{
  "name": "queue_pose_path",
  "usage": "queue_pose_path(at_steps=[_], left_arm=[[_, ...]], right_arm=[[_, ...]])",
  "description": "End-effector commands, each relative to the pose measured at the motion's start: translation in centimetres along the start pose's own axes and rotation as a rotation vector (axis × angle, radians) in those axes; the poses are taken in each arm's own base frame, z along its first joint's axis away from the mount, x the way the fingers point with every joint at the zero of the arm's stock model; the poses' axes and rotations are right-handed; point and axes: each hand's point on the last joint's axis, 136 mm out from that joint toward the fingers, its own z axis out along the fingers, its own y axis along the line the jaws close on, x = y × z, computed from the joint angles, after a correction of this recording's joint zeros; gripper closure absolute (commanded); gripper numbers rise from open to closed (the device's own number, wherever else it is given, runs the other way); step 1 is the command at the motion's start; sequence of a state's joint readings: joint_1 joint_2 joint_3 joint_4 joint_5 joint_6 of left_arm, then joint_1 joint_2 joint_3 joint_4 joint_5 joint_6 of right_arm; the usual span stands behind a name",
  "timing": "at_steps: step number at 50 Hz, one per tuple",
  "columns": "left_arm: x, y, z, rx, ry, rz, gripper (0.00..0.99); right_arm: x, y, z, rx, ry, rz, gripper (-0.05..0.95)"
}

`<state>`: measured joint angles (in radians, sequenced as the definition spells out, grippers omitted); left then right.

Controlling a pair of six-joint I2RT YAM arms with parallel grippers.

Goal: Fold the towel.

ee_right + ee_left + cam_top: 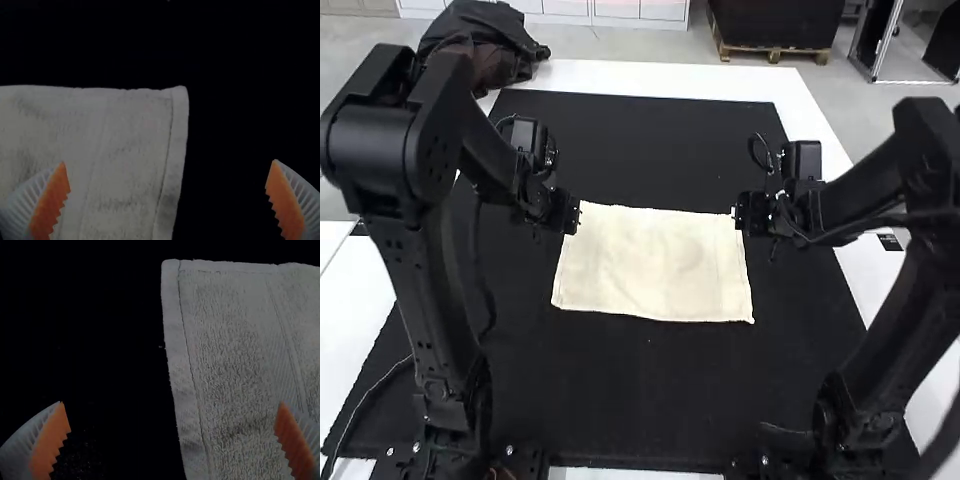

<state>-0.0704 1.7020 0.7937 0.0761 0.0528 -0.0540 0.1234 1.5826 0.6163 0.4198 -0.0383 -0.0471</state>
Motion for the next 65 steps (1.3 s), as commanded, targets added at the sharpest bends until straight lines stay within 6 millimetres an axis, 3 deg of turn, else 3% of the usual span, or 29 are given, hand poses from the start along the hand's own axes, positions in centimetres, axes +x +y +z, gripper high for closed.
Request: queue_pose_path(at_steps=[1,24,36,48,65], left_arm=[[-1.6,-0.1,0.5,0.005,-0.015,0.001,0.038],[-1.5,0.4,4.3,-0.004,0.045,0.012,0.038],[-2.4,0.5,5.0,-0.013,0.035,0.015,0.036],[-2.0,0.8,5.6,-0.022,0.046,0.002,0.036],[-1.7,1.1,6.3,-0.042,0.045,0.004,0.036]], right_arm=[[-1.3,1.0,1.0,-0.029,-0.014,0.011,-0.01],[-0.4,1.0,5.2,-0.033,0.055,0.013,-0.01],[1.3,1.0,6.7,-0.033,0.104,0.014,-0.01],[3.1,1.0,7.7,-0.032,0.149,0.014,-0.01],[3.8,1.1,8.7,-0.034,0.167,0.006,-0.01]])
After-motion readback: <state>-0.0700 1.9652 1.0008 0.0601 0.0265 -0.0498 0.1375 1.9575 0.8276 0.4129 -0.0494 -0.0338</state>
